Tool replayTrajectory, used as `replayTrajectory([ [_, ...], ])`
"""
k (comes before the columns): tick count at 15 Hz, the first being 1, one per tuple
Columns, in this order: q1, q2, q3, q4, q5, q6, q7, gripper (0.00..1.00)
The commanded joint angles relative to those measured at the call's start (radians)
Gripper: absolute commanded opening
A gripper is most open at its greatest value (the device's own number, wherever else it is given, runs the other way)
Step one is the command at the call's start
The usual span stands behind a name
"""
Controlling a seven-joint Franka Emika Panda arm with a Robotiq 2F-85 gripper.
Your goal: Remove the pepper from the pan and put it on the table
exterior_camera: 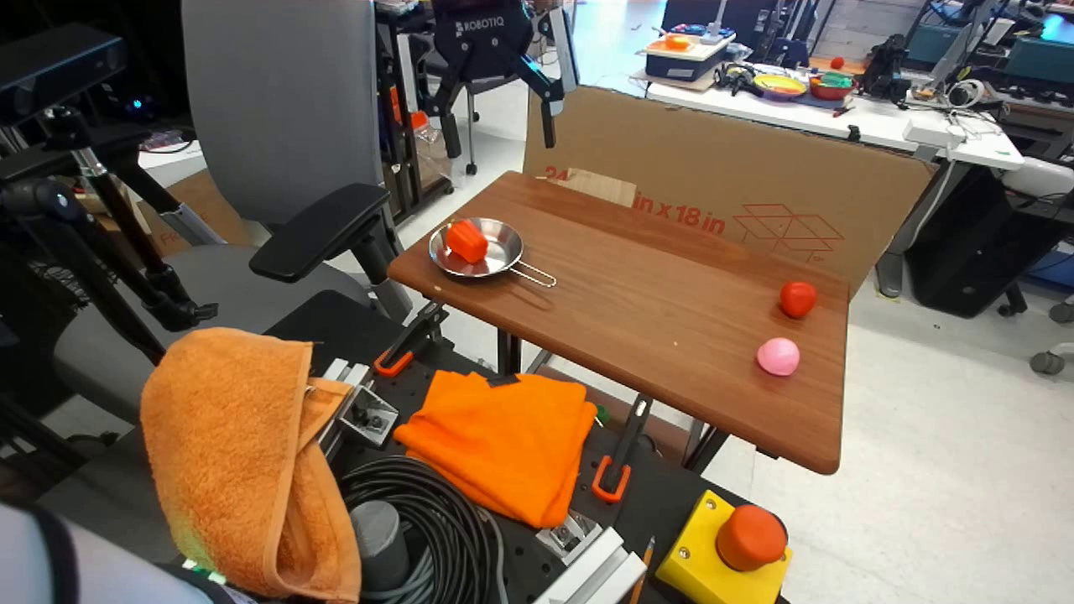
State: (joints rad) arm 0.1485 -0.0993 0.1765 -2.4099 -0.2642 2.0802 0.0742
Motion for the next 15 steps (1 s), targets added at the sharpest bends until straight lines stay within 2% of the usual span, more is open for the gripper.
replayTrajectory([
  [1,0.003,-0.009,-0.002,-0.014,-0.017,0.045,-0.021,1.00],
  [5,0.003,-0.028,-0.009,-0.055,-0.020,0.184,-0.097,1.00],
  [10,0.002,-0.028,-0.004,-0.076,-0.055,0.255,-0.115,1.00],
  [12,0.001,-0.022,0.000,-0.070,-0.076,0.239,-0.090,1.00],
  [13,-0.001,-0.010,0.007,-0.048,-0.092,0.179,-0.044,1.00],
  [15,-0.002,-0.003,0.011,-0.035,-0.114,0.132,0.027,1.00],
])
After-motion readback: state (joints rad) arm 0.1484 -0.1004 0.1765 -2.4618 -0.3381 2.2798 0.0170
